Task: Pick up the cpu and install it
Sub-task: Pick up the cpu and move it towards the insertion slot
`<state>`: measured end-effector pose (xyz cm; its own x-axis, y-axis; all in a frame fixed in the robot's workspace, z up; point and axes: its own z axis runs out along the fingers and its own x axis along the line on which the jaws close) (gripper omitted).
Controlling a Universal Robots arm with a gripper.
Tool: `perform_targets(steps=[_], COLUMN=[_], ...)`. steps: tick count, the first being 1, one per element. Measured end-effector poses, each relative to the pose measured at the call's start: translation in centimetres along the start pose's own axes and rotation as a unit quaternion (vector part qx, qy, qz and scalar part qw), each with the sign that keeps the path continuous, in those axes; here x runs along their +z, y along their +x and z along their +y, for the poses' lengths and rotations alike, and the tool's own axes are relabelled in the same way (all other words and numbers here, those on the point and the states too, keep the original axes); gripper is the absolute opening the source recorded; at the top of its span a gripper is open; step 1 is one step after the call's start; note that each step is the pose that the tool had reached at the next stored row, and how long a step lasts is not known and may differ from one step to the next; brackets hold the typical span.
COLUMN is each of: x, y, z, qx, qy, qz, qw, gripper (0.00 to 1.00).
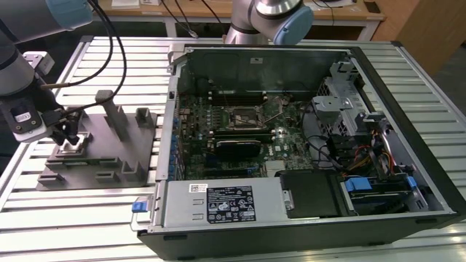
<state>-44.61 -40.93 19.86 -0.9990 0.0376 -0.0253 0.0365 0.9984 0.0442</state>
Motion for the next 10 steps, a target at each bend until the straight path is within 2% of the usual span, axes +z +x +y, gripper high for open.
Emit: perform_targets(steps=[3,5,6,7,10], x=[0.0,0.0,0.0,0.0,0.04], y=[0.0,0.0,0.0,0.0,0.0], z=[0.0,0.0,0.0,0.0,0.0], qx=[0.0,0.0,0.0,0.0,-0.001], qy=[0.0,0.0,0.0,0.0,0.0], qz=[0.0,0.0,0.0,0.0,-0.0001], qw=[1.0,1.0,1.0,1.0,1.0], gripper=[0.41,0.53,0.53,0.59,0.59])
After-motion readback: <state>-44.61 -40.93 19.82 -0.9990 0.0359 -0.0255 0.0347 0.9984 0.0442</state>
